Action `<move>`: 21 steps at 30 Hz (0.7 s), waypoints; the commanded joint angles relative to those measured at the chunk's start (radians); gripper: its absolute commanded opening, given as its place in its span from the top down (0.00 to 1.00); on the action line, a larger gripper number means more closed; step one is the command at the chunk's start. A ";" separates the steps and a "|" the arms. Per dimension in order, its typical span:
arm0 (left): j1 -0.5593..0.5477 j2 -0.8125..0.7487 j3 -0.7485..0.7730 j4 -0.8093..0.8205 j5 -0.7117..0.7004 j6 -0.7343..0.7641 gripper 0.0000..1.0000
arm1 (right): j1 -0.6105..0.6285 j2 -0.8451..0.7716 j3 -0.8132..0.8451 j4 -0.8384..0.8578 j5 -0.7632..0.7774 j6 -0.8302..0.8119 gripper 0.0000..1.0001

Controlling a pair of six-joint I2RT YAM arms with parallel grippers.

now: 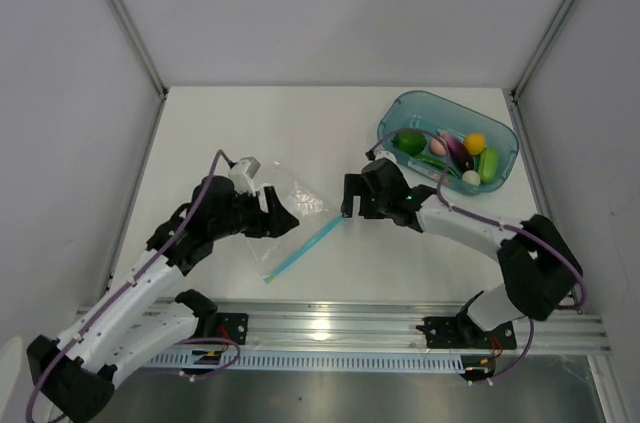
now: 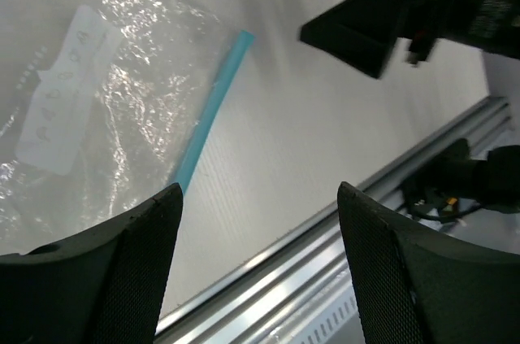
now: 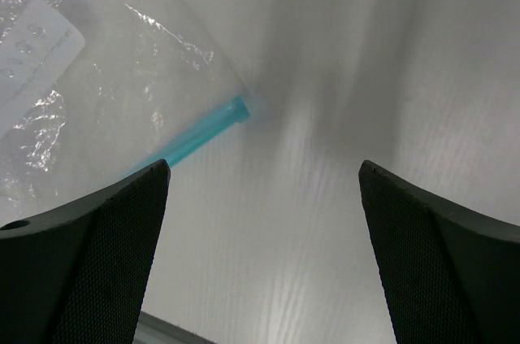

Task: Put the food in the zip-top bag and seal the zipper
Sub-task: Pick up the zipper food storage bag at the center of the board.

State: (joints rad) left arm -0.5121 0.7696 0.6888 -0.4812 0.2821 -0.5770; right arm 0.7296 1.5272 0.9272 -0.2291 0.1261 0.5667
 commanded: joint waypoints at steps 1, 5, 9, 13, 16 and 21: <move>-0.110 0.109 0.092 -0.046 -0.314 0.091 0.21 | -0.047 -0.165 -0.045 -0.065 0.043 0.032 0.01; -0.291 0.227 0.101 -0.042 -0.570 0.083 0.23 | -0.111 -0.346 -0.105 -0.133 -0.011 0.021 0.01; -0.359 0.399 0.124 -0.027 -0.701 0.075 0.28 | -0.185 -0.495 -0.149 -0.168 -0.124 0.042 0.01; -0.430 0.562 0.176 -0.008 -0.748 0.106 0.29 | -0.214 -0.616 -0.171 -0.220 -0.230 0.051 0.01; -0.454 0.631 0.183 0.019 -0.735 0.098 0.32 | -0.216 -0.695 -0.188 -0.263 -0.227 0.050 0.01; -0.457 0.712 0.202 0.030 -0.724 0.091 0.39 | -0.217 -0.780 -0.215 -0.315 -0.226 0.047 0.01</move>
State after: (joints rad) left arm -0.9646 1.4437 0.8284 -0.4770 -0.3985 -0.4957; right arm 0.5167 0.7856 0.7208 -0.4950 -0.0788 0.6086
